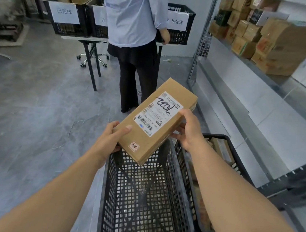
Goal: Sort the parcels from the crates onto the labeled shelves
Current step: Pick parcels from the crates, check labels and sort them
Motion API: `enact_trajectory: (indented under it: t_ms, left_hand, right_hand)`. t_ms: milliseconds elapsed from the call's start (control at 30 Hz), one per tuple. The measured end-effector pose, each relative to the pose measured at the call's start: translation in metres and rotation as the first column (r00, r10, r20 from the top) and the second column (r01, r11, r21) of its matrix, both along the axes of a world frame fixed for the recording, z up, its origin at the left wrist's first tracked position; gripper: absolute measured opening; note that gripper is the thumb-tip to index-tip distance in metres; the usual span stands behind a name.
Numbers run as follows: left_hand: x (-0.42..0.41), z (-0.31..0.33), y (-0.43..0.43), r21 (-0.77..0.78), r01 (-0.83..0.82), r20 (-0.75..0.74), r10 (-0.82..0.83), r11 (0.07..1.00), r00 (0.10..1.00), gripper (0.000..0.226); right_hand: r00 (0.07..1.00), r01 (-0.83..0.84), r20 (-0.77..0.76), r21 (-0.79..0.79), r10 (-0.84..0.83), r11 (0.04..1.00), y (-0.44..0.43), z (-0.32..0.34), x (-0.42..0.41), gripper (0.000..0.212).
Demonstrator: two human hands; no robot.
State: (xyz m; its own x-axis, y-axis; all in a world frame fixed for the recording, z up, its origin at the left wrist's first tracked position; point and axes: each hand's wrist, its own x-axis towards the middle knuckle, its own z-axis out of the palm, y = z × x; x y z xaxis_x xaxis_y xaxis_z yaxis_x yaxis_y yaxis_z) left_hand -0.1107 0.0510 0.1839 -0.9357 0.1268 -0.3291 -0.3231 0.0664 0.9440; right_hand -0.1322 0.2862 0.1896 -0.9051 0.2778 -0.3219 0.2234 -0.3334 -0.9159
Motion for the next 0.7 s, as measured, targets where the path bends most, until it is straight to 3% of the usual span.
enact_trajectory:
  t_ms: [100,167,267,333,400,467,600,700]
  left_hand:
    - [0.003,-0.001,0.003,0.073,-0.032,0.061,0.027,0.997,0.998,0.081]
    - [0.006,-0.002,0.004,0.108,-0.002,0.105,-0.010,0.994,0.994,0.063]
    - [0.011,-0.005,0.005,0.206,0.026,0.142,-0.056,0.978,0.988,0.050]
    - [0.013,-0.006,0.004,0.229,0.026,0.119,-0.054,0.973,0.991,0.050]
    - [0.012,-0.005,0.003,0.235,0.013,0.095,-0.037,0.972,0.995,0.052]
    - [0.010,-0.001,0.001,0.210,0.005,0.046,-0.015,0.978,0.999,0.048]
    - [-0.001,0.010,-0.007,0.098,0.074,-0.083,-0.066,0.992,0.994,0.060]
    - [-0.011,0.018,-0.008,-0.038,0.203,-0.164,-0.207,0.978,0.965,0.070]
  right_hand:
    - [0.999,0.029,-0.017,-0.005,-0.029,1.000,0.003,0.000,0.012,0.062]
    - [0.999,0.045,-0.025,-0.018,-0.046,0.999,0.004,0.001,0.021,0.053]
    - [0.997,0.061,-0.037,-0.015,-0.062,0.998,0.006,0.001,0.035,0.061]
    - [0.997,0.057,-0.058,0.006,-0.057,0.998,0.006,0.002,0.045,0.060]
    - [0.996,0.076,-0.049,0.048,-0.073,0.996,0.005,0.003,0.055,0.072]
    - [0.993,0.116,-0.016,0.209,-0.115,0.971,0.009,0.002,0.063,0.089]
    - [0.991,0.106,0.012,0.514,-0.130,0.852,0.018,0.005,0.085,0.096]
    - [0.992,0.072,0.020,0.713,-0.123,0.697,0.023,0.012,0.104,0.092]
